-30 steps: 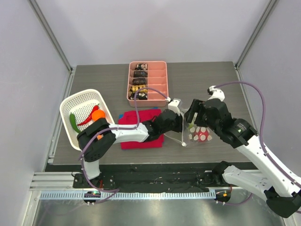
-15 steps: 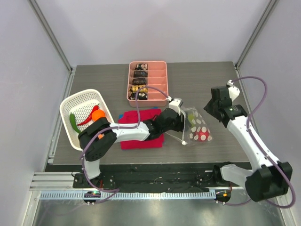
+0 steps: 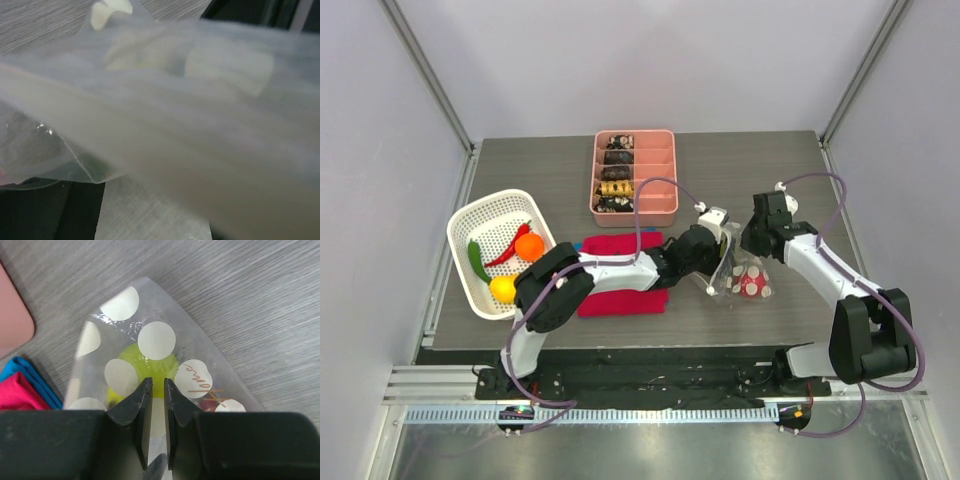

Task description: Open the zip-top bag and remove the fake food

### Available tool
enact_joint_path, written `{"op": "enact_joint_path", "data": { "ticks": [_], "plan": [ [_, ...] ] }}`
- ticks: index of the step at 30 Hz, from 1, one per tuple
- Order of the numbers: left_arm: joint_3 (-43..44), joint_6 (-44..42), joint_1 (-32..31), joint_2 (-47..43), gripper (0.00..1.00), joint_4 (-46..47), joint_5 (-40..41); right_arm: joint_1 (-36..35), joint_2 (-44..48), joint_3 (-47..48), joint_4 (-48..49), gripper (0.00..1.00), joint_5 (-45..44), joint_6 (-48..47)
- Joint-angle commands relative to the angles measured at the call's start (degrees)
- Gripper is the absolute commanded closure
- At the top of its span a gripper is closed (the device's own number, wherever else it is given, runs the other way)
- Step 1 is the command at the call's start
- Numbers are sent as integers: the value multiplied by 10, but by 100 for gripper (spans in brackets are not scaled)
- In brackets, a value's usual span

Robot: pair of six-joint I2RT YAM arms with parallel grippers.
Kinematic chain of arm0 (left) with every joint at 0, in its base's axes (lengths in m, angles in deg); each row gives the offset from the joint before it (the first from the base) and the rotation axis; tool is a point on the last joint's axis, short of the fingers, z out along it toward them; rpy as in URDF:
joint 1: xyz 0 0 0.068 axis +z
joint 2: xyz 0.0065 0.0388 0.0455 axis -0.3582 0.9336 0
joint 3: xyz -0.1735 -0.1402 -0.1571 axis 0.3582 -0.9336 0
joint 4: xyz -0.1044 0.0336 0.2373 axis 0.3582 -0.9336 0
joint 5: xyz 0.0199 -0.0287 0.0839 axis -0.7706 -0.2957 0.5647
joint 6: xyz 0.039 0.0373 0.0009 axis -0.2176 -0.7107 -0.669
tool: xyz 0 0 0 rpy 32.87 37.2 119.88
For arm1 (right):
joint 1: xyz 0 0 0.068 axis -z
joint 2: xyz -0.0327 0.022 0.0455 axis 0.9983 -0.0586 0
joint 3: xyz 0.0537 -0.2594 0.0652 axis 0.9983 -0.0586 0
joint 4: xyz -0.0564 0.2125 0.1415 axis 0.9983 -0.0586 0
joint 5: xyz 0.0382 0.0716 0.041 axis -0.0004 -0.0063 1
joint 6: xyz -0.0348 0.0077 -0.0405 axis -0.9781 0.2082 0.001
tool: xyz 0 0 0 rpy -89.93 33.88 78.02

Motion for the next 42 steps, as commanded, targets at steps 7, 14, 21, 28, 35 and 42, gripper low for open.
{"op": "enact_joint_path", "data": {
  "ticks": [7, 14, 21, 28, 35, 42],
  "plan": [
    [89, -76, 9, 64, 28, -37, 28, 10, -39, -26, 61, 89, 90, -12],
    [96, -78, 19, 80, 28, -23, 31, 10, -15, -66, 59, 97, 139, -2],
    [133, -70, 23, 123, 35, -32, -13, 14, 12, -77, 53, 99, 148, -5],
    [111, -65, 27, 94, 72, -42, -19, 29, 21, -72, 32, 99, 86, -20],
    [48, -57, 27, -5, 100, -82, -37, 32, 28, -48, 17, 99, 2, -37],
    [-2, -40, 27, -63, 100, -89, -65, 35, 34, -42, 10, 99, 3, -47]
  ]
}}
